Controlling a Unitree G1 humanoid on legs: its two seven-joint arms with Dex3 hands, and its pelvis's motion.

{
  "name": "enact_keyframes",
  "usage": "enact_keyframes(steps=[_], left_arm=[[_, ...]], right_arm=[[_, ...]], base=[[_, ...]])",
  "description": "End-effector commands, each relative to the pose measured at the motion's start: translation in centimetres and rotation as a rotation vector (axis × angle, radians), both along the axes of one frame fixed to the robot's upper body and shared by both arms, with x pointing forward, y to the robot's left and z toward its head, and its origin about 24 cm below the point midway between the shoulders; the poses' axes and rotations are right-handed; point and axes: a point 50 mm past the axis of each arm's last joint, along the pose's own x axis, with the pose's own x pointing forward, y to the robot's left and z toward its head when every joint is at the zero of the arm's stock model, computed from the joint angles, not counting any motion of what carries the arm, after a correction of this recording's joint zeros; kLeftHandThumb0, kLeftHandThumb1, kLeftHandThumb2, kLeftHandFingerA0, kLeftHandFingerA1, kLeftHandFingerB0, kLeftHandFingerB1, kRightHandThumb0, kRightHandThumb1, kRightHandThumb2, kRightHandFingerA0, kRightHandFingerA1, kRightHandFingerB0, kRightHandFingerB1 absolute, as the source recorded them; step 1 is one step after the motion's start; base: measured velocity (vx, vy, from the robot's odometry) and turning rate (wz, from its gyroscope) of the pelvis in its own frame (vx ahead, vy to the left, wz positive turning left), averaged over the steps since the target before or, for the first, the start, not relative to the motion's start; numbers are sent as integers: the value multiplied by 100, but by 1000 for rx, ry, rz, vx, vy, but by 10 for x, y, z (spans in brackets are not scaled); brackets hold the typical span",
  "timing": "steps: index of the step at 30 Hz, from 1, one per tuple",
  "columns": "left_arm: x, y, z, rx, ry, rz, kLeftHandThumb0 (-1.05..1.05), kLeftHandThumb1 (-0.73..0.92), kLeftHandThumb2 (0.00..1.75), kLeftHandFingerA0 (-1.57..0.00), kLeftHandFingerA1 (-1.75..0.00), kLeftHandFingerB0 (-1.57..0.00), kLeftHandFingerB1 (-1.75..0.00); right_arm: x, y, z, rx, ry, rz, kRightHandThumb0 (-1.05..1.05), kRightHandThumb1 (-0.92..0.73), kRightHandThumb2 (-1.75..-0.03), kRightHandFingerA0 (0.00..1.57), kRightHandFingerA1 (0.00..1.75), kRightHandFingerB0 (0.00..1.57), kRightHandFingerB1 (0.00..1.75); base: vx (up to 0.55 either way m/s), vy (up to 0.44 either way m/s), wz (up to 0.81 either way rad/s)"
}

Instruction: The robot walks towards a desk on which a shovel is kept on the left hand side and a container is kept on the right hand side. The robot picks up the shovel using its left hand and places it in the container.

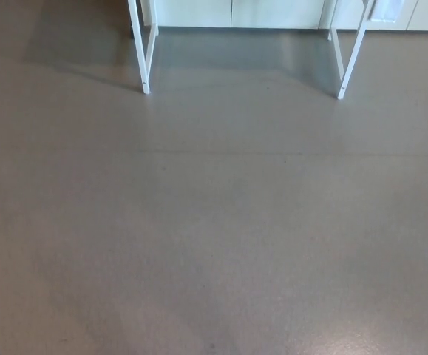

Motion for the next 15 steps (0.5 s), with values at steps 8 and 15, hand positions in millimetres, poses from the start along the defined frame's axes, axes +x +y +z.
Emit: enact_keyframes(steps=[8,15], left_arm=[[2,1,0,20,-9,-3,-23,59,58,-47,-37,-39,-33],[2,2,0,15,-7,3,-21,60,58,-48,-37,-41,-34]], right_arm=[[1,-5,3,-38,-17,14,-28,-54,-55,63,56,51,50],[2,-4,3,-45,-14,25,-27,-55,-56,61,56,50,49]], base=[[217,55,14],[27,130,-9]])
